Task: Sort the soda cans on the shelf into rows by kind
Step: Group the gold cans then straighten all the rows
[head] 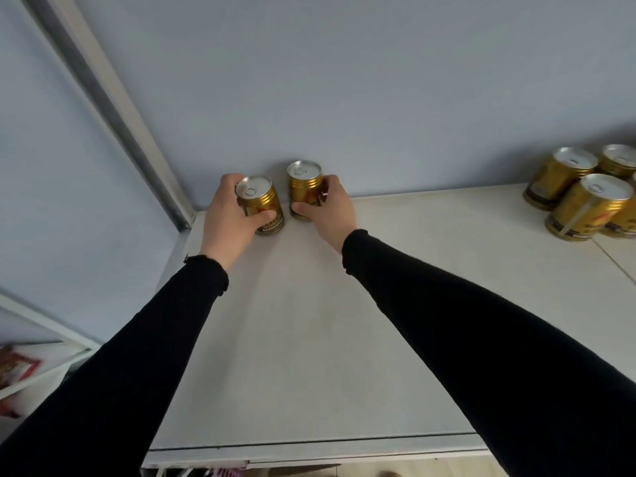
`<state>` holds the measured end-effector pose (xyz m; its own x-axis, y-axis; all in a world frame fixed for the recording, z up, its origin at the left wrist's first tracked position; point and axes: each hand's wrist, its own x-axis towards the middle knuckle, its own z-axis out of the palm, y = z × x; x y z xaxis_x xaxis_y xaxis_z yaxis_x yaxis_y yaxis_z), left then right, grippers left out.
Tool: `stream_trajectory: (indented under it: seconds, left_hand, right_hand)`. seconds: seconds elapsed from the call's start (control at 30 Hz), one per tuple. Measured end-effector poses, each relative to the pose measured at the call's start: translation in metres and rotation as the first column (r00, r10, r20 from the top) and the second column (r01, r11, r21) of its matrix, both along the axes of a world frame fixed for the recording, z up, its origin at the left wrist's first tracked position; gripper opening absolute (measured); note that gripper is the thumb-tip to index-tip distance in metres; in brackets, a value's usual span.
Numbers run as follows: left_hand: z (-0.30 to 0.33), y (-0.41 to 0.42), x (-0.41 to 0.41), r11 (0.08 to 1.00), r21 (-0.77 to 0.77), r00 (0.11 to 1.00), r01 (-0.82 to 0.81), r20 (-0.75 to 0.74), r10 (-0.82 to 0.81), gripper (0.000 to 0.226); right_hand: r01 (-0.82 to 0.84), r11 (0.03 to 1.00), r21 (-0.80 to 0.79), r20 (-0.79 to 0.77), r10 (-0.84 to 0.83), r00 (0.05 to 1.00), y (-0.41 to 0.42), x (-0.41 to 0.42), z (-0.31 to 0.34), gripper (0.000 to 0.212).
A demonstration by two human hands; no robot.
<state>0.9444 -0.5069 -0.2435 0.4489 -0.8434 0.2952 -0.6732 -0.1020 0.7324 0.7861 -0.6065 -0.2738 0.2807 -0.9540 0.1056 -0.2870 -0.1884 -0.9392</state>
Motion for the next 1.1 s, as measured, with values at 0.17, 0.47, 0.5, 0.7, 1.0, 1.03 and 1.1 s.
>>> stream_trajectory:
  seconds: [0.17,0.47,0.5,0.7,1.0,1.03,1.1]
  left_hand:
    - [0.011,-0.003,-0.056,0.992,-0.068,0.99,0.102,-0.09,-0.108,0.068]
    - [0.024,-0.017,-0.254,0.898,-0.106,0.887,0.428,-0.144,-0.439,0.069]
    - [0.024,-0.019,-0.276,0.886,-0.097,0.877,0.454,-0.128,-0.463,0.069]
    - [0.02,-0.032,-0.399,0.863,-0.059,0.862,0.501,-0.057,-0.504,0.066]
    - [0.004,-0.057,-0.489,0.95,0.026,0.95,0.313,-0.003,-0.313,0.071]
    - [0.003,-0.057,-0.492,0.955,0.036,0.955,0.295,0.002,-0.296,0.071]
    - [0.0,-0.058,-0.497,0.963,0.044,0.964,0.265,0.007,-0.266,0.07]
  right_hand:
    - [0.107,0.994,-0.019,0.094,-0.104,0.99,0.028,-0.088,0.023,0.058]
    - [0.373,0.924,-0.087,0.053,-0.37,0.928,0.074,-0.313,0.042,0.053]
    - [0.396,0.915,-0.08,0.054,-0.392,0.918,0.075,-0.337,0.041,0.052]
    - [0.428,0.901,-0.073,-0.038,-0.431,0.902,0.056,-0.463,0.026,0.06]
    - [0.28,0.959,-0.055,-0.15,-0.285,0.947,0.019,-0.519,0.019,0.06]
    - [0.276,0.96,-0.048,-0.148,-0.28,0.948,0.019,-0.519,0.017,0.06]
    - [0.275,0.959,-0.067,-0.165,-0.282,0.945,0.018,-0.519,0.013,0.06]
